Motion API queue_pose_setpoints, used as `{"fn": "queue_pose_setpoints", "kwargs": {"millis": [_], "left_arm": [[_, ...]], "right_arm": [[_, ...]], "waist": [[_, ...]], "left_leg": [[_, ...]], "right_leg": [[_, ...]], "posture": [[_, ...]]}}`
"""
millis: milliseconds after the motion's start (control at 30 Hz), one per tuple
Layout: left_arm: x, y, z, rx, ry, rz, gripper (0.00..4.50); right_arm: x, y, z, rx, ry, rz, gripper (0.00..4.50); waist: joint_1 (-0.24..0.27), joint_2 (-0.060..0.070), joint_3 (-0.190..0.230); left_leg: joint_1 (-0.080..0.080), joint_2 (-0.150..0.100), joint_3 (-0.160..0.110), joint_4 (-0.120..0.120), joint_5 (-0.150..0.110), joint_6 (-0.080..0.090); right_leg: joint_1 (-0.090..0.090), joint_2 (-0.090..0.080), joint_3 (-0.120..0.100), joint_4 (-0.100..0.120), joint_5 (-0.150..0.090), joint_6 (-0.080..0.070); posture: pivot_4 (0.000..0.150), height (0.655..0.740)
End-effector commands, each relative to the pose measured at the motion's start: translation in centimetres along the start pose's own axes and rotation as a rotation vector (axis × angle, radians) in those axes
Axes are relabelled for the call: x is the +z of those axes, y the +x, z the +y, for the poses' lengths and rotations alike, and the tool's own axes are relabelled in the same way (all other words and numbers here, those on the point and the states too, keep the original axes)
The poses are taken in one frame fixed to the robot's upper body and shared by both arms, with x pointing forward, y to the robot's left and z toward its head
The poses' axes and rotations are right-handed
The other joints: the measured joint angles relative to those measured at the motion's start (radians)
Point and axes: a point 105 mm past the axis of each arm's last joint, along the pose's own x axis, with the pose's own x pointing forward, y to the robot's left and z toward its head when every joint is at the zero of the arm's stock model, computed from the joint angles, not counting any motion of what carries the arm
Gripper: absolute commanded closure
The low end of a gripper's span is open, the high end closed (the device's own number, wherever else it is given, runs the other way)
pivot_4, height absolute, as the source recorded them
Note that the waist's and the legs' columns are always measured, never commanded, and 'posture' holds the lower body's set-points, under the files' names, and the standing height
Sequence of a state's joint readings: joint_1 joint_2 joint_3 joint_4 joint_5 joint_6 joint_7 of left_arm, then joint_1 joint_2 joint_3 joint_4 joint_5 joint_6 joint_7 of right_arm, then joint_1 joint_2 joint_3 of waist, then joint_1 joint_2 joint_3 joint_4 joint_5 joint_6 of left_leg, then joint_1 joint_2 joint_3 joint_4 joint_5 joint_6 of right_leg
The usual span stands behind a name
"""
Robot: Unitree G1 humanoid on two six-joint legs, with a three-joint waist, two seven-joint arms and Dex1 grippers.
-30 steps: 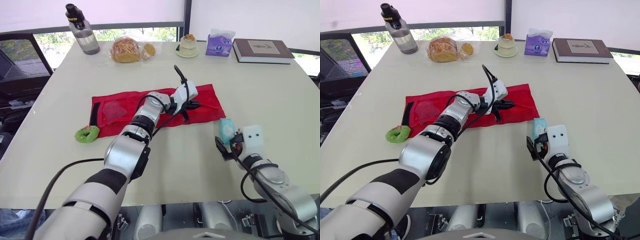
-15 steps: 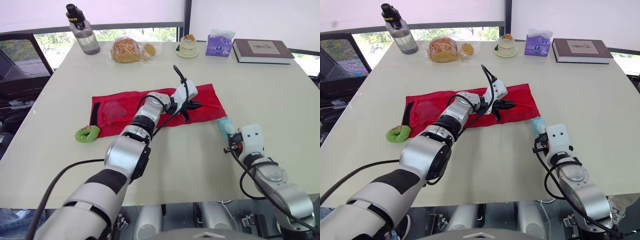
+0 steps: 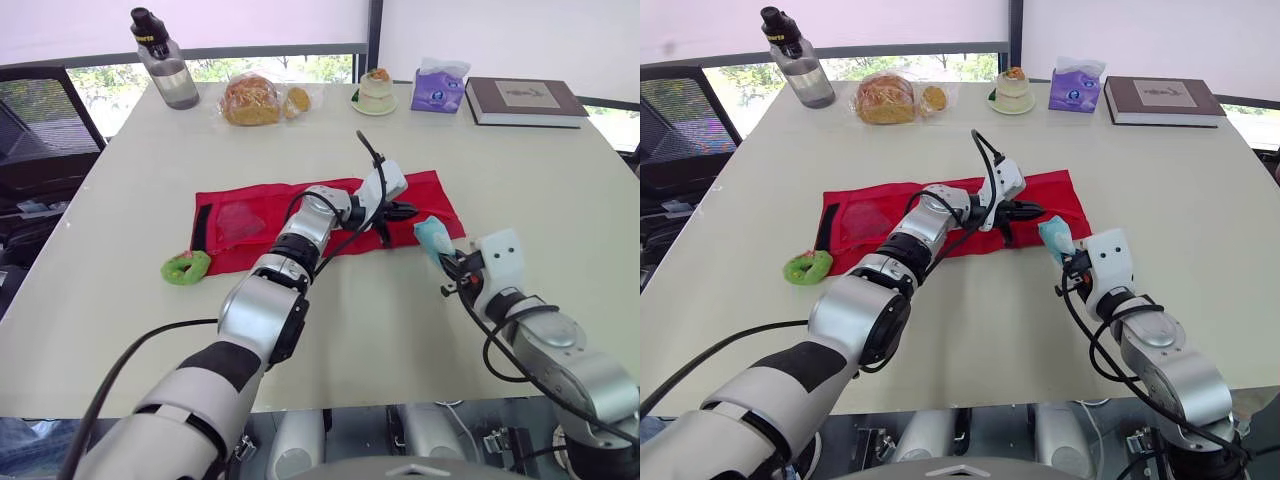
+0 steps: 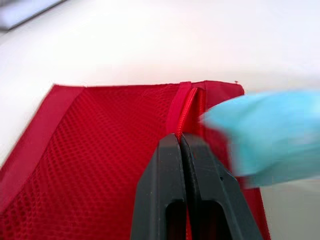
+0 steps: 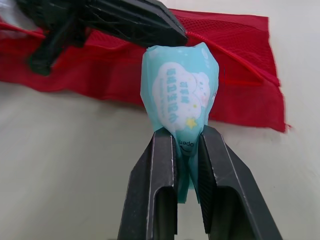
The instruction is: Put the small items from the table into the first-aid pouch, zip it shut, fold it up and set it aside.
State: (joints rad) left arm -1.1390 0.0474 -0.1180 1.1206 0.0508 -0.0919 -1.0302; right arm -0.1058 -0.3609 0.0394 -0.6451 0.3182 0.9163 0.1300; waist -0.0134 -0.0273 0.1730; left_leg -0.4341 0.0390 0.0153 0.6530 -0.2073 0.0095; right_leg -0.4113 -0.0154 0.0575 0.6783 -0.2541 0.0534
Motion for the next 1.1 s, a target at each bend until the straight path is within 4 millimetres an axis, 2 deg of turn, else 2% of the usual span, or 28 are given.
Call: {"fn": "queue_pose_setpoints", "kwargs": {"millis": [33,333,467,533,567,700,767,1100], "left_arm": [[2.2,0.8,-0.8,-0.044,0.004,-0.082,4.5],[2.2,1.9,-2.5,-0.086,0.004,-0.09,4.5],[1.9,2.4,-2.8,-0.079,-0.019,-0.088,4.5],[1.5,2.4,-2.5,-0.053,-0.025,-0.07,4.5],[1.5,2.5,-2.3,-0.038,-0.032,-0.067,4.5],[1.8,2.8,-2.0,-0.014,-0.041,-0.073,4.5],[1.9,2.9,-2.0,-0.011,-0.044,-0.077,4.5],[2.2,3.4,-2.8,-0.065,-0.083,-0.1,4.5]], "right_arm": [[0.9,1.9,0.1,0.002,0.01,-0.031,4.49],[2.7,6.8,-2.5,-0.189,0.082,-0.06,4.49],[3.2,8.0,-3.2,-0.249,0.081,-0.096,4.49],[3.1,8.0,-2.9,-0.237,0.07,-0.098,3.46],[3.0,7.8,-2.8,-0.234,0.07,-0.101,3.13],[2.5,6.2,-1.8,-0.167,0.069,-0.094,1.12],[2.4,5.3,-1.6,-0.148,0.059,-0.099,0.38],[2.8,-0.1,-0.3,-0.005,0.019,-0.142,0.38]], "waist": [[-0.003,0.0,0.0],[-0.003,0.0,0.0],[-0.001,0.0,0.0],[-0.002,0.0,0.0],[-0.002,0.0,0.0],[-0.003,0.001,0.0],[-0.003,0.001,0.0],[-0.001,0.001,0.0]], "left_leg": [[0.0,0.0,0.0,0.0,0.0,0.0],[0.0,0.0,0.0,0.0,0.0,0.0],[0.0,0.0,0.0,-0.001,0.0,0.0],[0.0,0.0,0.001,-0.001,0.0,0.0],[0.0,0.0,0.0,-0.001,0.0,0.0],[0.0,0.0,0.0,-0.001,0.0,0.0],[0.0,0.0,0.0,-0.001,0.0,0.0],[0.0,0.0,0.0,-0.001,0.0,0.0]], "right_leg": [[0.0,0.0,0.0,0.0,0.0,0.0],[0.0,0.0,0.001,0.0,0.0,0.0],[0.0,0.0,0.0,0.0,0.0,0.0],[0.0,0.0,0.0,0.0,0.0,0.0],[0.0,0.0,0.0,0.0,0.0,0.0],[0.0,0.0,0.0,0.0,0.0,0.0],[0.0,0.0,0.0,0.0,0.0,0.0],[0.0,0.0,0.0,0.0,0.0,0.0]], "posture": [[0.15,0.7387],[0.15,0.7387],[0.15,0.7387],[0.15,0.7387],[0.15,0.7387],[0.15,0.7387],[0.15,0.7387],[0.15,0.7387]]}}
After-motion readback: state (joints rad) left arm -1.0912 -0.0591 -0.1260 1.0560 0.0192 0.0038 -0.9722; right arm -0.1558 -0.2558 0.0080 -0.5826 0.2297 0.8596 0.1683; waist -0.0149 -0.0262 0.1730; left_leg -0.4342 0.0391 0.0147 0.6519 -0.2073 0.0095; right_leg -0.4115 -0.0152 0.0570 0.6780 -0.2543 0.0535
